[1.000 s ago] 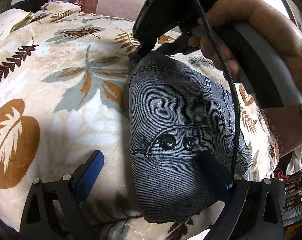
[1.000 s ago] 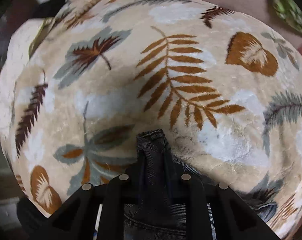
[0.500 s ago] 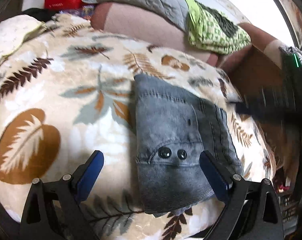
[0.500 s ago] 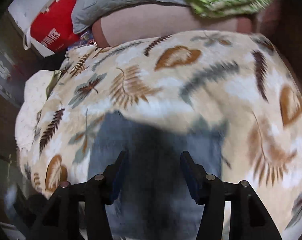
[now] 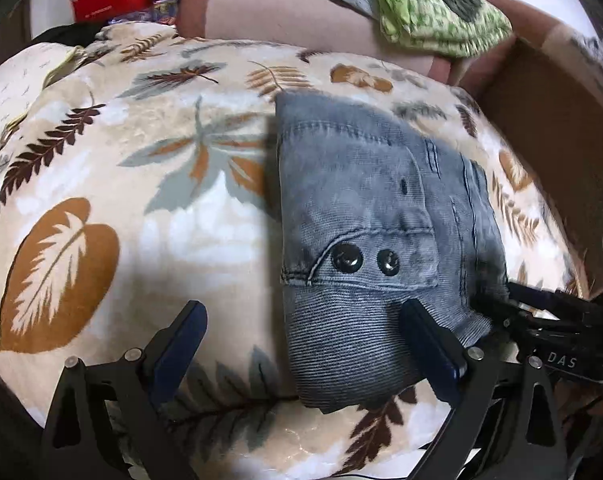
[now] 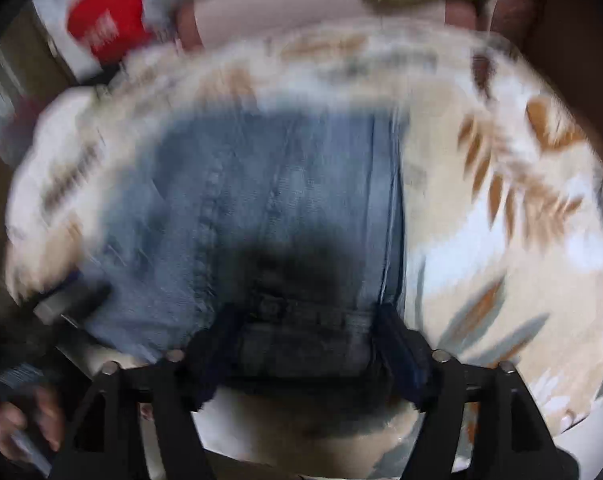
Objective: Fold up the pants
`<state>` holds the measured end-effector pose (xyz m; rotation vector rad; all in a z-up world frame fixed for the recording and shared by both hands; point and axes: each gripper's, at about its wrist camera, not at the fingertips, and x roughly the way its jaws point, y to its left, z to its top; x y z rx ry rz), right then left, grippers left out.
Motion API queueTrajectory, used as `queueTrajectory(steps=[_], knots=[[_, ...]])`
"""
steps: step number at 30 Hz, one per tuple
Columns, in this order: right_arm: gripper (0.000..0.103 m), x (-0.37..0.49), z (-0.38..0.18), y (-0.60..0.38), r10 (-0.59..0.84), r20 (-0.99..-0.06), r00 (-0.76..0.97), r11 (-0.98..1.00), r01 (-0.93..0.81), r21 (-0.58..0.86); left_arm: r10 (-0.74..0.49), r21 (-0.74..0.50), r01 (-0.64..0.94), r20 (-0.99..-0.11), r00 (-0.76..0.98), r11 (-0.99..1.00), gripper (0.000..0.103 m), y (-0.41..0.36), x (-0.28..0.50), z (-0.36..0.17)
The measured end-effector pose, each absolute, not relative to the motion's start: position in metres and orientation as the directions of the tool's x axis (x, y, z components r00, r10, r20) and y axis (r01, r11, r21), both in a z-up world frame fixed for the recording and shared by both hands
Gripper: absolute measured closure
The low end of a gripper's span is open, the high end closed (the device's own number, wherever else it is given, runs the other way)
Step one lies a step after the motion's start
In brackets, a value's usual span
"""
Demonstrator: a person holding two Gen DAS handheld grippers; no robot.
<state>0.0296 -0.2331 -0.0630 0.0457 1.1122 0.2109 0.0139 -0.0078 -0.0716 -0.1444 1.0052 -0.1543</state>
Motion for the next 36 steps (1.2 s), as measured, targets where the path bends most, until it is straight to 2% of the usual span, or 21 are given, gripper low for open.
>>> queueTrajectory(steps=[5, 9, 12, 16, 19, 20, 25, 28, 30, 33, 36], knots=[[0.027, 0.029, -0.034, -0.241, 0.230, -0.851, 0.471, 0.973, -0.136, 0.188, -0.170, -0.166, 0.057, -0.821, 0.545, 0.985, 0.006, -0.009, 0.010, -0.056], [0.027, 0.056, -0.002, -0.240, 0.218, -0.811, 0.543, 0.976, -0.139, 0.170, -0.155, -0.147, 0.057, -0.830, 0.536, 0.987, 0.006, -0.014, 0.012, -0.065], [0.027, 0.093, 0.017, -0.232, 0.344, -0.771, 0.535, 0.939, -0.191, 0.287, -0.142, -0.138, 0.048, -0.832, 0.536, 0.989, 0.006, -0.014, 0.010, -0.063], [0.027, 0.143, 0.002, -0.225, 0.578, -0.698, 0.423, 0.813, -0.224, 0.538, -0.136, -0.129, 0.051, -0.831, 0.539, 0.990, 0.006, -0.016, 0.009, -0.064], [0.027, 0.172, -0.059, -0.234, 0.589, -0.745, 0.314, 0.798, -0.082, 0.597, -0.141, -0.132, 0.055, -0.831, 0.538, 0.990, 0.006, -0.016, 0.010, -0.065], [0.027, 0.174, -0.069, -0.237, 0.628, -0.722, 0.292, 0.765, -0.063, 0.641, -0.137, -0.127, 0.055, -0.831, 0.539, 0.990, 0.006, -0.016, 0.010, -0.065], [0.027, 0.139, -0.033, -0.244, 0.581, -0.726, 0.369, 0.801, -0.102, 0.589, -0.148, -0.142, 0.052, -0.830, 0.538, 0.988, 0.006, -0.014, 0.010, -0.064], [0.027, 0.100, -0.023, -0.256, 0.610, -0.692, 0.386, 0.774, -0.106, 0.624, -0.153, -0.154, 0.044, -0.828, 0.539, 0.987, 0.006, -0.013, 0.009, -0.066], [0.027, 0.075, -0.034, -0.264, 0.630, -0.685, 0.366, 0.756, -0.091, 0.648, -0.152, -0.151, 0.045, -0.828, 0.540, 0.987, 0.006, -0.014, 0.009, -0.066], [0.024, 0.051, -0.070, -0.270, 0.610, -0.733, 0.302, 0.776, -0.041, 0.629, -0.157, -0.156, 0.047, -0.834, 0.530, 0.987, 0.006, -0.015, 0.011, -0.067], [0.024, 0.043, -0.064, -0.279, 0.635, -0.685, 0.357, 0.741, -0.031, 0.671, -0.135, -0.129, 0.048, -0.832, 0.538, 0.990, 0.006, -0.016, 0.009, -0.061]])
